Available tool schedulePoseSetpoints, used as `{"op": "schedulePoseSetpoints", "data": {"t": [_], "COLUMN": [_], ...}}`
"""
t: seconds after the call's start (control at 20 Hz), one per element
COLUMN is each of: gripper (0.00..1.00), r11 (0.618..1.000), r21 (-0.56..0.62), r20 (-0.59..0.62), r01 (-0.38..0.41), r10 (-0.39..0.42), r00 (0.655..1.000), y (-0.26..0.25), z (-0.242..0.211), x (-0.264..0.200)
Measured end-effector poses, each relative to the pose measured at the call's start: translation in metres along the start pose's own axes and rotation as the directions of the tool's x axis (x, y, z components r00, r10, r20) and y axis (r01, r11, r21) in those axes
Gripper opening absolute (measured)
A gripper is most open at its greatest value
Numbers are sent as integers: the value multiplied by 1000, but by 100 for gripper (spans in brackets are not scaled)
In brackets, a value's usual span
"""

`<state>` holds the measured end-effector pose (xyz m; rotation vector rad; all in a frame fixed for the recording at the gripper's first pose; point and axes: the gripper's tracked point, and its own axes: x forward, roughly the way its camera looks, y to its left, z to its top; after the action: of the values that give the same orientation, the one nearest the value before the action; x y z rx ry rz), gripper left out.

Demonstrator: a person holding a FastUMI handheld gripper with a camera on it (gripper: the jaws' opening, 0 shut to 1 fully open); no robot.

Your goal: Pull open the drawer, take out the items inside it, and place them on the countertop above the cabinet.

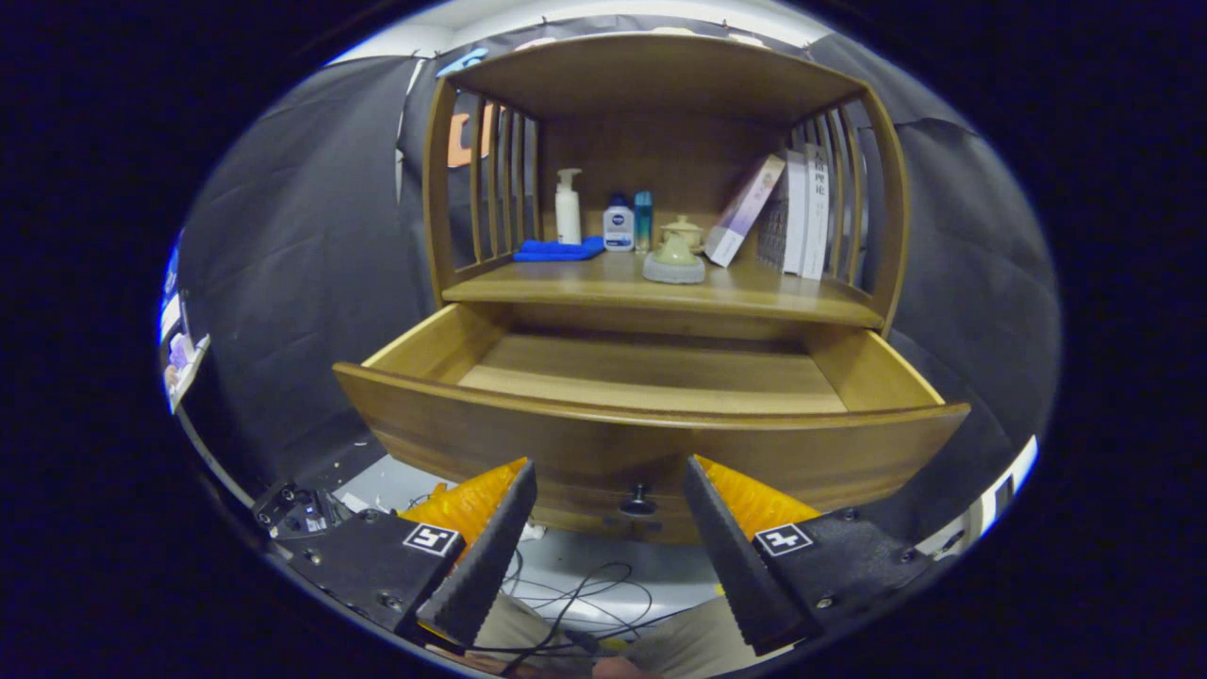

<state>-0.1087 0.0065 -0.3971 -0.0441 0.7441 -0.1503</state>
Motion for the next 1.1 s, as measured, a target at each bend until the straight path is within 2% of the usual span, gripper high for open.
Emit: {"op": "schedulePoseSetpoints", "data": {"t": [0.4, 0.6, 1.1], "gripper": [99, 99, 98], "r11": [994, 988, 988], "r21": [54, 39, 86], "r20": [-20, -42, -51], "r01": [90, 151, 127], "r10": [-89, -149, -123], "r00": [996, 988, 991], "y": [-15, -17, -16], "z": [-9, -8, 0], "x": [20, 22, 31]}}
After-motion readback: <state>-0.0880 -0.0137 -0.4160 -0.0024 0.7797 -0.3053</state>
